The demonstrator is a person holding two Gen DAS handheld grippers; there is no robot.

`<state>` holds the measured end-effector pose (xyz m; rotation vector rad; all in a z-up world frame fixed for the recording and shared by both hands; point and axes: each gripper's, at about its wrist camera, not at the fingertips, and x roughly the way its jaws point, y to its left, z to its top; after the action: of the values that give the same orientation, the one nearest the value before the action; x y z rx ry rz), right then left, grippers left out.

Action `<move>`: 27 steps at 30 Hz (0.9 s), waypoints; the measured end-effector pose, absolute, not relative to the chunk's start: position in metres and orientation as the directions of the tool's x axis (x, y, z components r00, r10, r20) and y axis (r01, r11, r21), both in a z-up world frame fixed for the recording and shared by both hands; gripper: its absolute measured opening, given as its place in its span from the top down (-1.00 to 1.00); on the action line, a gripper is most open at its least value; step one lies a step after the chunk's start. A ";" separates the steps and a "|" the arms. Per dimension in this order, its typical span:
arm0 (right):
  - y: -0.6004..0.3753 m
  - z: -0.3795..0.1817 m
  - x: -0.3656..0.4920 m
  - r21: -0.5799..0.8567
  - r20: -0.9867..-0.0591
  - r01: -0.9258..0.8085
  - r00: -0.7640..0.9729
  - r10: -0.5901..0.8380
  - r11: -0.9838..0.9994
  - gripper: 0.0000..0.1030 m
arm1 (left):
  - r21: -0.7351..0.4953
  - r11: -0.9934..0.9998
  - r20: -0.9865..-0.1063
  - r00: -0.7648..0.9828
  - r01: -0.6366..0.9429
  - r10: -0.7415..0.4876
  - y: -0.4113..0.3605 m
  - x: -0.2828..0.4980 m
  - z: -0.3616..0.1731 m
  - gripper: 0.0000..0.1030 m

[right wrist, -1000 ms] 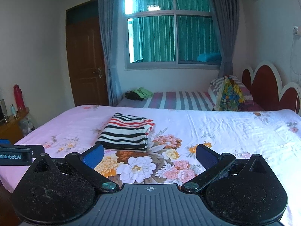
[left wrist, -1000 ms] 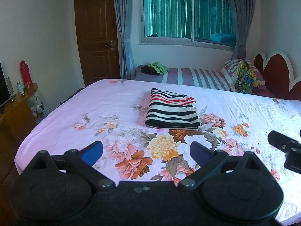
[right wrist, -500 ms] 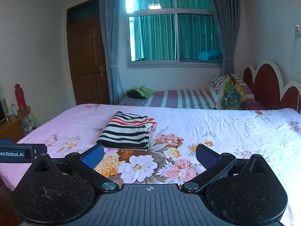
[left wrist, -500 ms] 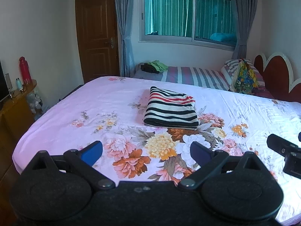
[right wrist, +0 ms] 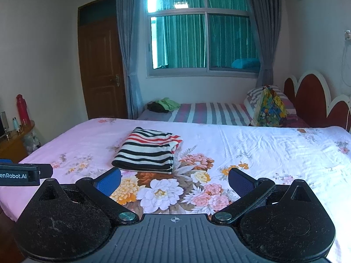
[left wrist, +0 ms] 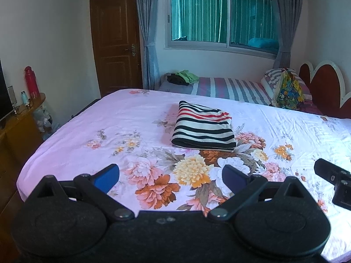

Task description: Fold small clothes

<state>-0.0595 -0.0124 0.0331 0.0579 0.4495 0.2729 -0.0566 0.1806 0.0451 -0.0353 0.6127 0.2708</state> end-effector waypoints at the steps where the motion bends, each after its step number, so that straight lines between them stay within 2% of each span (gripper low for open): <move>1: -0.012 0.033 -0.059 0.113 -0.422 -0.248 0.865 0.273 0.962 -0.99 | 0.048 0.964 -0.572 0.784 -0.263 0.242 0.181 -0.056 0.045 -0.94; 27: -0.009 0.028 -0.045 0.111 -0.440 -0.260 0.852 0.282 0.959 -0.99 | 0.045 0.964 -0.579 0.780 -0.262 0.239 0.183 -0.054 0.043 -0.94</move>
<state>-0.0454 -0.0085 0.0281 0.0476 0.4705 0.2856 -0.0538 0.1834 0.0427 -0.0383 0.6204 0.2705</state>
